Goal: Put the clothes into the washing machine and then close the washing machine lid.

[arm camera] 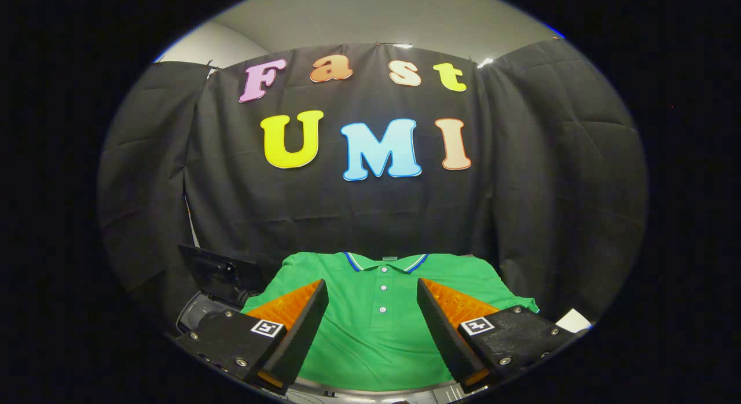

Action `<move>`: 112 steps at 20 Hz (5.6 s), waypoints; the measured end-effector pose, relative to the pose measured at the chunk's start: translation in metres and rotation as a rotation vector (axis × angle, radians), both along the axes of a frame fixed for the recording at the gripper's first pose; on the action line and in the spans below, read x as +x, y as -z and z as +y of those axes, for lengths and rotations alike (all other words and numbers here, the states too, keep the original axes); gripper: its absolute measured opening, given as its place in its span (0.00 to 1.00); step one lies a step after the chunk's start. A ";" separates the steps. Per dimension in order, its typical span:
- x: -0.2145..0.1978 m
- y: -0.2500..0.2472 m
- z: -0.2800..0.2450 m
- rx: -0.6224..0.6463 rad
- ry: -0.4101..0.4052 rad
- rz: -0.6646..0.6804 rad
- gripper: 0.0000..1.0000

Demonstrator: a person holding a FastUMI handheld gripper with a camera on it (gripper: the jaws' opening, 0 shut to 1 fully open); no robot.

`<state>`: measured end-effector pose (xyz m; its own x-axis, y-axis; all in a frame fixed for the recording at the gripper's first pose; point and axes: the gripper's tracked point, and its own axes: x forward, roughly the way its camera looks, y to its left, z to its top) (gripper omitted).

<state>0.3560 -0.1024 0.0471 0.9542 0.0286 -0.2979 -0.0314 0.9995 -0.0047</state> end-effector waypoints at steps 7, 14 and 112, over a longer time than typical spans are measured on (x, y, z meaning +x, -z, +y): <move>0.054 0.049 -0.008 0.067 -0.007 0.192 0.96; 0.067 0.086 -0.018 0.030 -0.018 0.329 0.95; 0.011 0.160 0.458 0.111 -0.448 0.316 0.00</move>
<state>0.3671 0.3556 -0.1125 0.7063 0.4584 -0.5395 -0.4362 0.8820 0.1783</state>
